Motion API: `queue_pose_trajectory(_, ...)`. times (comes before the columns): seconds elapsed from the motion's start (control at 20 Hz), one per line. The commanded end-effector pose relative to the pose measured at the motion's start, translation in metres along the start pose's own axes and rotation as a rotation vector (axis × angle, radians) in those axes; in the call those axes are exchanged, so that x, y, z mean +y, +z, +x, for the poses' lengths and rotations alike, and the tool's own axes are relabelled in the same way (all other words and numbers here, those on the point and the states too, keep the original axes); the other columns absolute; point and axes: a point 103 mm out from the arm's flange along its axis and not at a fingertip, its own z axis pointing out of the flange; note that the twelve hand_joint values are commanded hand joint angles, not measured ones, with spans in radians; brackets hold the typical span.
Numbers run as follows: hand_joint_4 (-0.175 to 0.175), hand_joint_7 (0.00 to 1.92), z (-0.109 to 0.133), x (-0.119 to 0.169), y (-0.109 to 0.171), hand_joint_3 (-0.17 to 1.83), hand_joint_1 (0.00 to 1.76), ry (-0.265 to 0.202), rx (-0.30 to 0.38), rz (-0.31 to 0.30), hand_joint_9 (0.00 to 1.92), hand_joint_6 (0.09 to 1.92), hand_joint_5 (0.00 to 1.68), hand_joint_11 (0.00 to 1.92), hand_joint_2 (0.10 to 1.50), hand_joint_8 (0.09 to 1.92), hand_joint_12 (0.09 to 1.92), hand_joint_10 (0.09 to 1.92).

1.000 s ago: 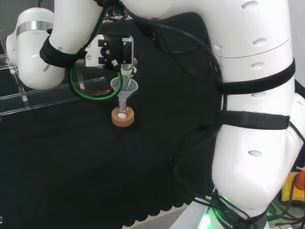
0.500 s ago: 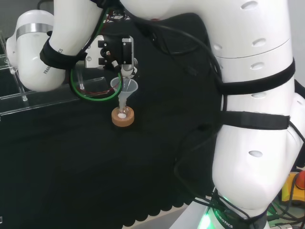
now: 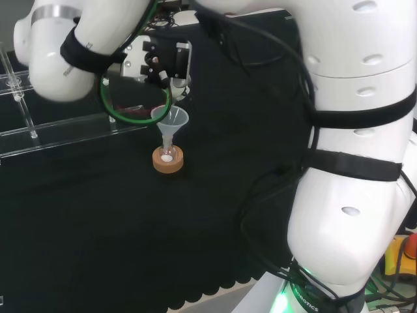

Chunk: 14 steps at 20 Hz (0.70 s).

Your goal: Pour all the NaCl from the weighing funnel into the round-bottom flask.

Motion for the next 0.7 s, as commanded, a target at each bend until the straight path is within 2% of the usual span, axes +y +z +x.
queue_pose_trajectory(0.05,0.085,1.26,-0.022,-0.004,0.036,0.54,1.13,0.004,0.294,-0.049,1.48,0.75,1.2,1.23,0.75,0.41,0.75,0.09)
queue_pose_trajectory(0.15,0.086,1.26,-0.032,-0.006,0.05,0.54,1.13,0.003,0.417,-0.077,1.48,0.75,1.2,1.23,0.75,0.41,0.75,0.09)
queue_pose_trajectory(0.25,0.086,1.27,-0.042,-0.007,0.066,0.55,1.13,0.004,0.492,-0.103,1.48,0.75,1.21,1.23,0.75,0.41,0.75,0.09)
queue_pose_trajectory(0.5,0.085,1.27,-0.051,-0.006,0.093,0.55,1.13,0.016,0.601,-0.129,1.48,0.75,1.21,1.23,0.75,0.41,0.75,0.09)
queue_pose_trajectory(0.7,0.083,1.27,-0.049,0.0,0.115,0.55,1.13,0.015,0.656,-0.138,1.48,0.75,1.21,1.23,0.75,0.41,0.75,0.09)
